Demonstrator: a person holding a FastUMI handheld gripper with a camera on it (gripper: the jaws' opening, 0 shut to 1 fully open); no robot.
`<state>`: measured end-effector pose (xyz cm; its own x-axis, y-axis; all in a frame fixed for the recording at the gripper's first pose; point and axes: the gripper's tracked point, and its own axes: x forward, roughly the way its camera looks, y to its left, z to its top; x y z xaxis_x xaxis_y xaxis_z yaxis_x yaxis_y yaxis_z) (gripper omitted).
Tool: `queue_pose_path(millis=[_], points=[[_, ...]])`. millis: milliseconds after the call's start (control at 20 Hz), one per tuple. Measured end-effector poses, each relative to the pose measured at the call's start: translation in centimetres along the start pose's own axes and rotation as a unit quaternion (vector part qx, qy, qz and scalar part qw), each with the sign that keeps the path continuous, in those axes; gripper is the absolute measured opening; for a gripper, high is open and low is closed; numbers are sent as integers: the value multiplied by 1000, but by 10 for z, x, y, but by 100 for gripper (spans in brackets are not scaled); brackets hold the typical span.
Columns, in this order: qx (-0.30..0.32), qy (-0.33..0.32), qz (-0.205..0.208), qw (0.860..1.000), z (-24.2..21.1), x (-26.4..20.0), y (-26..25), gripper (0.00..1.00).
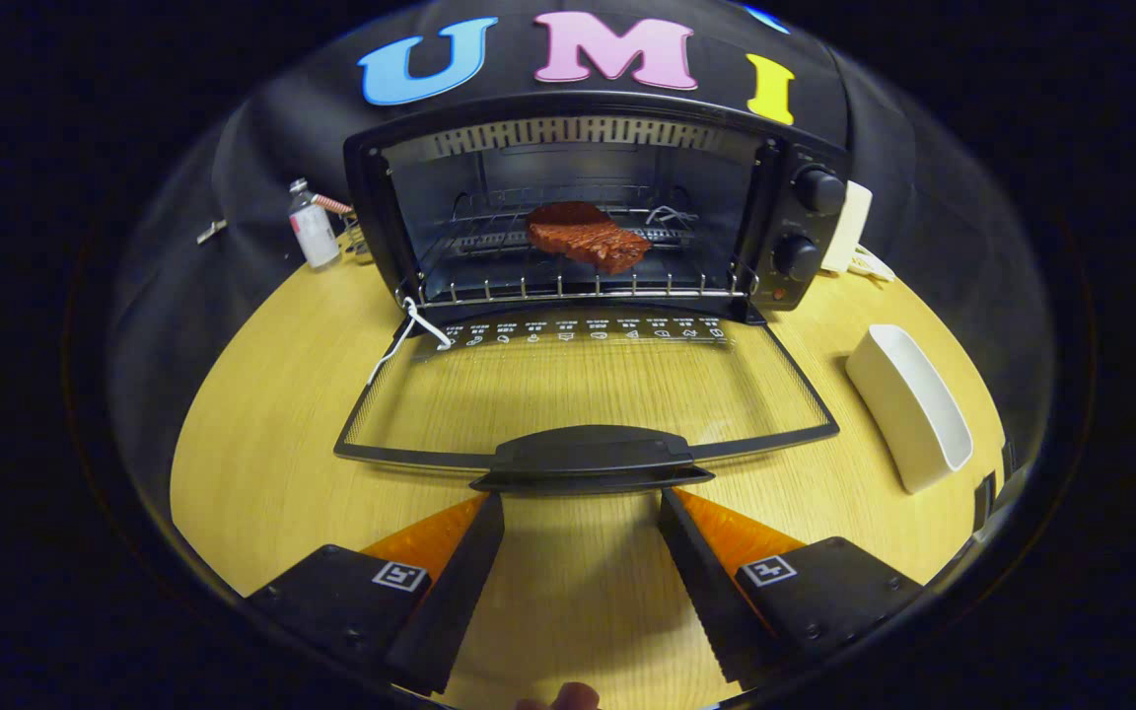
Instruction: Open the toaster oven, put the food inside, and close the toaster oven door.
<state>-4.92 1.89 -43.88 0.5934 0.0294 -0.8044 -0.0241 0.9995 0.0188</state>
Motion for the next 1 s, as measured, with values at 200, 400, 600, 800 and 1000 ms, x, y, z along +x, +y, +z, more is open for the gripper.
queue_pose_path(millis=[200, 400, 600, 800, 1000], points=[[12, 0, 8, 1000, 3, -2, 0, 99], [13, -14, 7, 1000, 10, -14, 0, 99], [14, -40, 6, 999, 30, -30, 1, 98], [18, -75, 6, 997, 67, -47, 3, 98], [44, -125, 15, 991, 120, -60, 7, 99]])
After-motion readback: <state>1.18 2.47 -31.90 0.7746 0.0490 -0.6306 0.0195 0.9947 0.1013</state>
